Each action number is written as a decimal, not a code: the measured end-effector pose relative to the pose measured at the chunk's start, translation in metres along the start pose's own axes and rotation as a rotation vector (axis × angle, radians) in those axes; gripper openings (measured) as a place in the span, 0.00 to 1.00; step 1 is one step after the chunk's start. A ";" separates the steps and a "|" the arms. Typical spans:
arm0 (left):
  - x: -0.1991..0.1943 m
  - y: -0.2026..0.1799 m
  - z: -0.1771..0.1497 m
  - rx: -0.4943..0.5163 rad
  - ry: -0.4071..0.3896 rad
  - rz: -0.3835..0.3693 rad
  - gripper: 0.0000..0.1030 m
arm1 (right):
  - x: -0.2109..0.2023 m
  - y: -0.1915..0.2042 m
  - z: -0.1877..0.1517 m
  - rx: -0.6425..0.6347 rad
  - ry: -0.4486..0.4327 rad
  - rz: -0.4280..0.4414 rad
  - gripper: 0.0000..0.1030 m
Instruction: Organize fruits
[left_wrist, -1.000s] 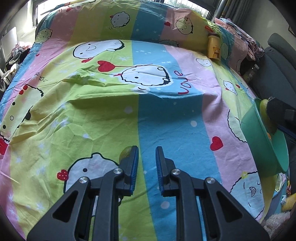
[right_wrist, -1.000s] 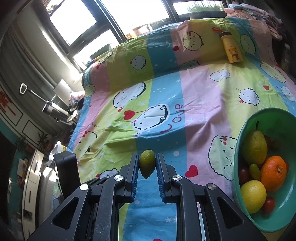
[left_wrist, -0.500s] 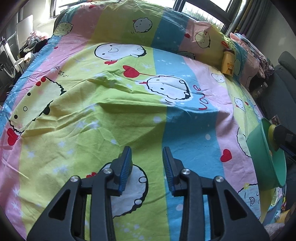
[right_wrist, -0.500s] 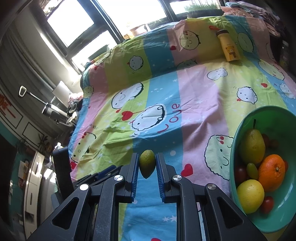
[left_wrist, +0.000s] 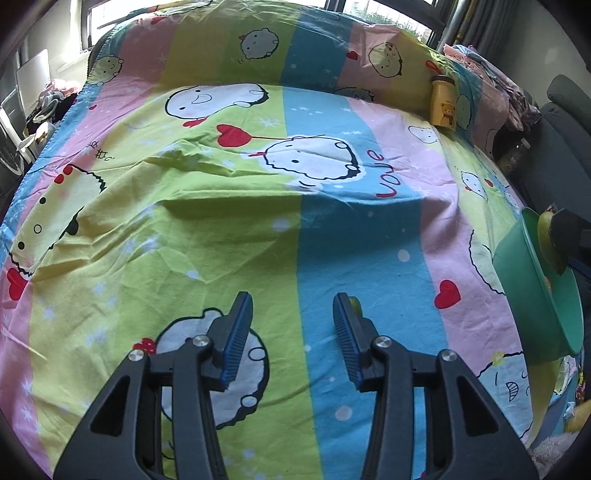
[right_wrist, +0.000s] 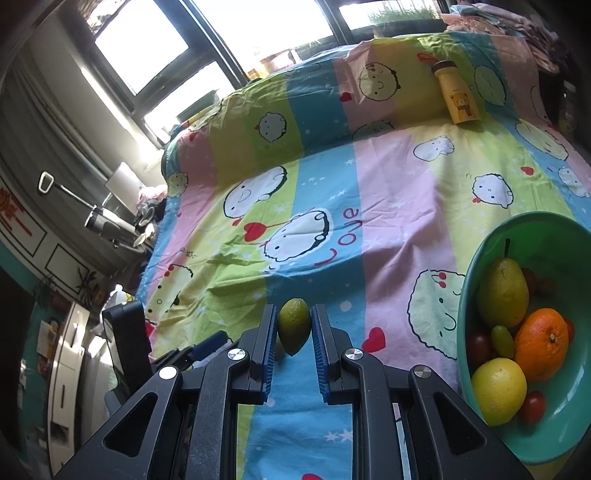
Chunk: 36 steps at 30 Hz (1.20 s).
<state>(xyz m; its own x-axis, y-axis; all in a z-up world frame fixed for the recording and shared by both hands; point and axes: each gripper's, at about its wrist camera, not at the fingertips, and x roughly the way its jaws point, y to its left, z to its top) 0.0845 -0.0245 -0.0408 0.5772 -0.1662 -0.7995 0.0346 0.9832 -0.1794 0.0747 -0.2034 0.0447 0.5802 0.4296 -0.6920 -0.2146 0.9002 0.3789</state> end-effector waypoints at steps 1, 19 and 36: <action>0.001 -0.007 0.000 0.018 -0.004 0.001 0.42 | 0.000 -0.001 0.000 0.005 -0.001 0.001 0.20; 0.026 -0.030 0.000 0.089 0.088 -0.056 0.17 | -0.015 -0.020 0.006 0.060 -0.038 0.012 0.20; -0.060 -0.128 0.017 0.221 -0.124 -0.125 0.18 | -0.064 -0.061 0.010 0.130 -0.159 -0.033 0.20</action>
<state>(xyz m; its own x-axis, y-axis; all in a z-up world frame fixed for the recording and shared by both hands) 0.0593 -0.1390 0.0399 0.6525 -0.2898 -0.7002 0.2810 0.9506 -0.1315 0.0587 -0.2863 0.0726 0.7045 0.3737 -0.6033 -0.0964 0.8926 0.4404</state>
